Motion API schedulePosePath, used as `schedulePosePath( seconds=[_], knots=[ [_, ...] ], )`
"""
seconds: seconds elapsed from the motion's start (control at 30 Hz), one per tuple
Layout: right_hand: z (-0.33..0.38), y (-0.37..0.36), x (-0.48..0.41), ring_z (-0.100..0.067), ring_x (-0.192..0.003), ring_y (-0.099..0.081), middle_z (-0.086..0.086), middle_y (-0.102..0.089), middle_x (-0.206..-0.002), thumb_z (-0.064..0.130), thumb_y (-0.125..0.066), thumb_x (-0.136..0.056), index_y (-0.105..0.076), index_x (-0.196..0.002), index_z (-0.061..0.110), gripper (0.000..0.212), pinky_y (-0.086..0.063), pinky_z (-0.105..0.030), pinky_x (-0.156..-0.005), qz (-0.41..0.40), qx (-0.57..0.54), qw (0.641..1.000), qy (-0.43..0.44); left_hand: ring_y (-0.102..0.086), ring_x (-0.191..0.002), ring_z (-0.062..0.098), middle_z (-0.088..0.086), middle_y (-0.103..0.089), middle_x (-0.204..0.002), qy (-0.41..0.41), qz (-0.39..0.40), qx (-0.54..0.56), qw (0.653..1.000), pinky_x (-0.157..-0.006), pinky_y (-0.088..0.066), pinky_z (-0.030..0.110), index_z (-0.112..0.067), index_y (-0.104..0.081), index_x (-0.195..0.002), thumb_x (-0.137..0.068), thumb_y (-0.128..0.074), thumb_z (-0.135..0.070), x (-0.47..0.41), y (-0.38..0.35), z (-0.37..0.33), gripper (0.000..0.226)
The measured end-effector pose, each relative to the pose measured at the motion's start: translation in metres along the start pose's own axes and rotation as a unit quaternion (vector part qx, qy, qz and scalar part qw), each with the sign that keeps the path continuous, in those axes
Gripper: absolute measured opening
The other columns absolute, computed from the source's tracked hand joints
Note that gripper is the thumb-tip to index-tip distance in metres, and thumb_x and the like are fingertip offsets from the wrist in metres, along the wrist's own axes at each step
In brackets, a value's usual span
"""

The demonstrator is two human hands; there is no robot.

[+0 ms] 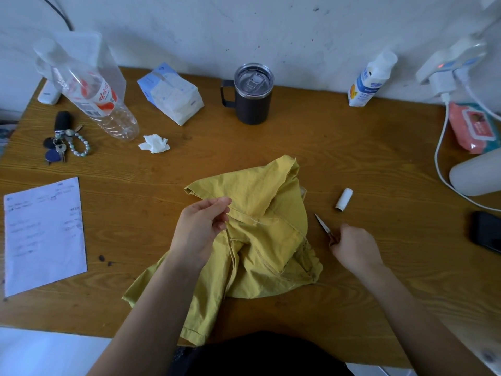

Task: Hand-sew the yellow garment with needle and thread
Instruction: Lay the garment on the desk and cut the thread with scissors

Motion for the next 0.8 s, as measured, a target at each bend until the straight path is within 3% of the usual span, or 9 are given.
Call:
schedulePosePath(
  seconds=[0.2,0.4,0.53,0.67,0.8],
  knots=[
    [-0.001,0.007,-0.004,-0.015,-0.06,-0.054,-0.003,-0.057,-0.068,0.02,-0.066,-0.079,-0.055,-0.07,0.012,0.017,-0.038,-0.025,-0.046,0.043,-0.059,0.997,-0.025,-0.052,-0.057,0.007,0.002,-0.059,-0.066,-0.034,-0.002,0.034,0.999,-0.048,-0.045,0.015,-0.005,-0.069,-0.075,-0.09,-0.059,-0.006,0.001,0.005,-0.015,0.018],
    [-0.001,0.004,-0.002,-0.016,-0.059,-0.057,-0.002,-0.06,-0.066,0.023,-0.071,-0.075,-0.058,-0.07,0.012,0.017,-0.039,-0.026,-0.045,0.06,-0.071,0.995,-0.027,-0.055,-0.056,0.005,-0.001,-0.063,-0.061,-0.08,-0.004,0.091,0.993,-0.048,-0.045,0.014,-0.014,-0.074,-0.059,-0.091,-0.058,-0.006,0.001,0.02,-0.041,0.037],
    [0.003,0.0,0.0,-0.017,-0.061,-0.06,-0.002,-0.063,-0.068,0.024,-0.069,-0.075,-0.062,-0.078,0.013,0.013,-0.049,-0.031,-0.053,0.064,-0.061,0.996,-0.013,-0.053,-0.055,0.006,-0.001,-0.063,-0.058,-0.087,-0.043,0.113,0.989,-0.046,-0.043,0.015,-0.008,-0.067,-0.065,-0.092,-0.059,-0.006,-0.004,0.032,-0.055,0.028],
    [0.004,-0.001,0.002,-0.015,-0.058,-0.058,0.0,-0.061,-0.064,0.024,-0.068,-0.075,-0.06,-0.071,0.014,0.014,-0.046,-0.031,-0.05,0.035,-0.074,0.997,0.002,-0.054,-0.054,0.006,-0.001,-0.061,-0.058,-0.086,-0.07,0.134,0.985,-0.046,-0.043,0.016,-0.007,-0.062,-0.073,-0.091,-0.06,-0.007,-0.007,0.044,-0.066,0.018],
    [0.006,-0.006,0.004,-0.014,-0.059,-0.056,0.001,-0.06,-0.067,0.024,-0.065,-0.077,-0.06,-0.079,0.015,0.011,-0.047,-0.029,-0.05,0.01,-0.053,0.998,0.031,-0.055,-0.054,0.006,-0.001,-0.06,-0.063,-0.09,-0.084,0.143,0.982,-0.05,-0.044,0.015,-0.008,-0.062,-0.078,-0.091,-0.061,-0.009,-0.005,0.05,-0.074,0.013]
  ],
)
Point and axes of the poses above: each hand's wrist, its own x-axis away from the middle knuckle, its own y-axis out of the back of the hand, z = x × y, the point moved 1 cm from there along -x, towards the middle knuckle
